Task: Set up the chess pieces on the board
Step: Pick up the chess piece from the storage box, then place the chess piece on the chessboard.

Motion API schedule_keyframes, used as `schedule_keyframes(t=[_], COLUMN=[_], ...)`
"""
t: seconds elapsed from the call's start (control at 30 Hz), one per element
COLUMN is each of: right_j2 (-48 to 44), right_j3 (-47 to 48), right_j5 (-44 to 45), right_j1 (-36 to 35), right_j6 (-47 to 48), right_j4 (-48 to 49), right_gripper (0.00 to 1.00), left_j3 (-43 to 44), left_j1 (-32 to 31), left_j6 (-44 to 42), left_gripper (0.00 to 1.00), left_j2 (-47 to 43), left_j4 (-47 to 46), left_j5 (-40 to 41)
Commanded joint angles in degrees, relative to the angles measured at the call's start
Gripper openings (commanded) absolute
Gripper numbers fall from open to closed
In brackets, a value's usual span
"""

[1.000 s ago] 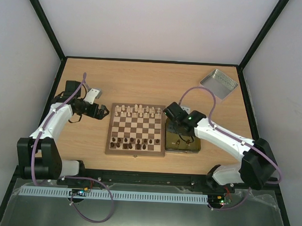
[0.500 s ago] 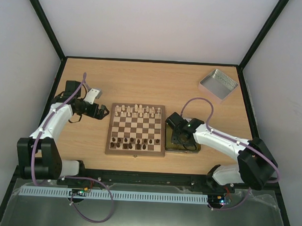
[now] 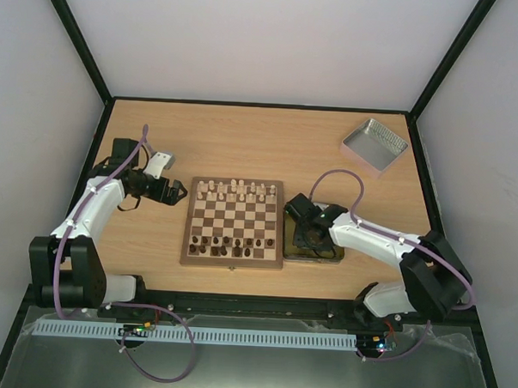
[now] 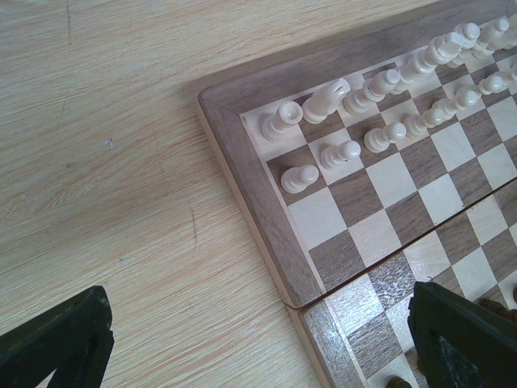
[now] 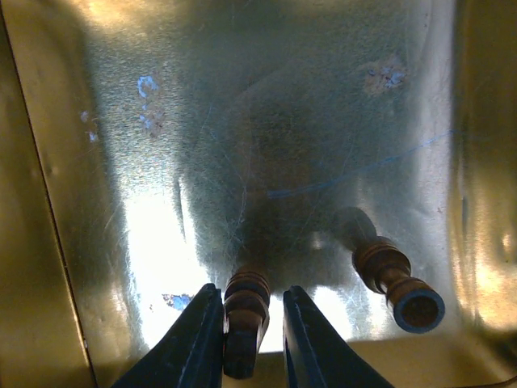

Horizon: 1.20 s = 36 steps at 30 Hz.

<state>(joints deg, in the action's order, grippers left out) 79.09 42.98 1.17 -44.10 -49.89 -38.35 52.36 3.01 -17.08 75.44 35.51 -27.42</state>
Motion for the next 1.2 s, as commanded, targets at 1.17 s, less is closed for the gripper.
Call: schedule_keyframes(t=[1.17], right_j2=[-0.3], right_j3=[19.1], right_j5=[4.0], right_j1=[-16.1], right_j6=[-8.9], right_j4=[-15.5], right_gripper=[0.02], left_j3=[-0.3], left_j1=[-0.3], left_j6=[-0.1], left_gripper=[0.99], left_j2=[0.2], left_j4=[0.6], left_j5=[-0.8])
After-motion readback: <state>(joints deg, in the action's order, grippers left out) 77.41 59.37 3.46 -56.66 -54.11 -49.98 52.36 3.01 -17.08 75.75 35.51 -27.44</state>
